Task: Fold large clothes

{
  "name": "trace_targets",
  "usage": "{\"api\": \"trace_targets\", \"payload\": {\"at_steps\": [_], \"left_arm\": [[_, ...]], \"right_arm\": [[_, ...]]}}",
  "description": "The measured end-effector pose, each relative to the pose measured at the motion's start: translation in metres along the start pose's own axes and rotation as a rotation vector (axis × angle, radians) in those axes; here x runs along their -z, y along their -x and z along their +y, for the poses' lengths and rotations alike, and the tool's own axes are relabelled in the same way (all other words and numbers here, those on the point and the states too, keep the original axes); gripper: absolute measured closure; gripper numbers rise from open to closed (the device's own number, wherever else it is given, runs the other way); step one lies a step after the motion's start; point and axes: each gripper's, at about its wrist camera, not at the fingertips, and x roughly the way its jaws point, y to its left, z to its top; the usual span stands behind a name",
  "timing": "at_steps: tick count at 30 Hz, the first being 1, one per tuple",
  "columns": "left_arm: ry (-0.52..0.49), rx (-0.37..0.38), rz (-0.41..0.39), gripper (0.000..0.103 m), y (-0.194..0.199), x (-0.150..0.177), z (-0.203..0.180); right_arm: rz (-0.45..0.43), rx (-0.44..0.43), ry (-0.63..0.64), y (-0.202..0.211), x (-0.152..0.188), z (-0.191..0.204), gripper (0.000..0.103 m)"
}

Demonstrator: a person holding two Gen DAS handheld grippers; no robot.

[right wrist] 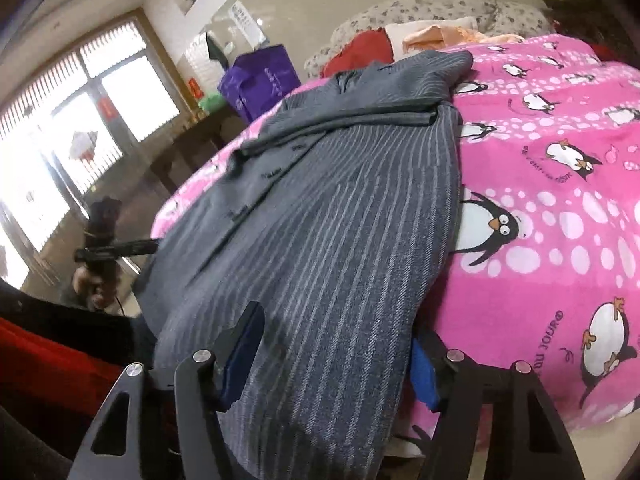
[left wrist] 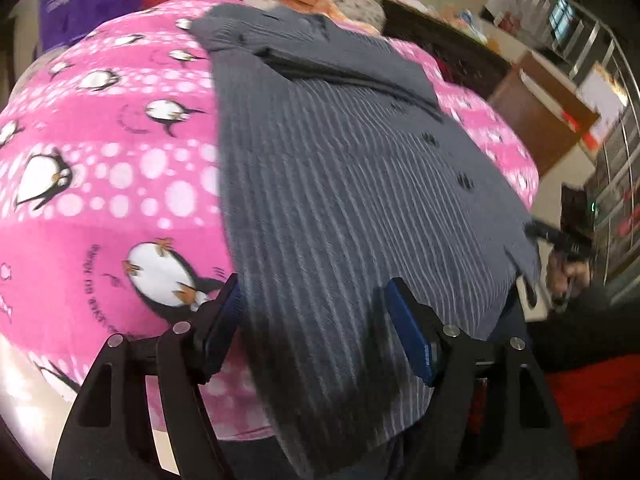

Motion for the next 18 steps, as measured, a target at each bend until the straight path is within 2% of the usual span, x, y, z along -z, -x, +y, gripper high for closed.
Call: {"api": "trace_targets", "payload": {"at_steps": [2,6,11,15,18], "left_arm": [[-0.001,0.010,0.006,0.030,-0.002,-0.002,-0.002],[0.044,0.142,0.034,0.030,0.001,-0.005,0.002],[0.040,0.222,0.116,0.030,0.000,-0.003,0.003],[0.012,0.212,0.090,0.030,-0.003,-0.011,-0.001],[0.007,0.185,0.055,0.030,-0.015,-0.024,-0.004]], "right_arm": [[0.000,0.011,0.010,-0.002,-0.001,0.002,0.039],[-0.017,0.022,0.029,-0.002,0.002,0.004,0.039],[-0.021,0.014,0.040,-0.002,0.004,0.004,0.038],[-0.008,-0.024,0.054,0.002,0.007,0.004,0.039],[-0.063,-0.004,0.047,0.006,0.002,0.004,0.039]]}}
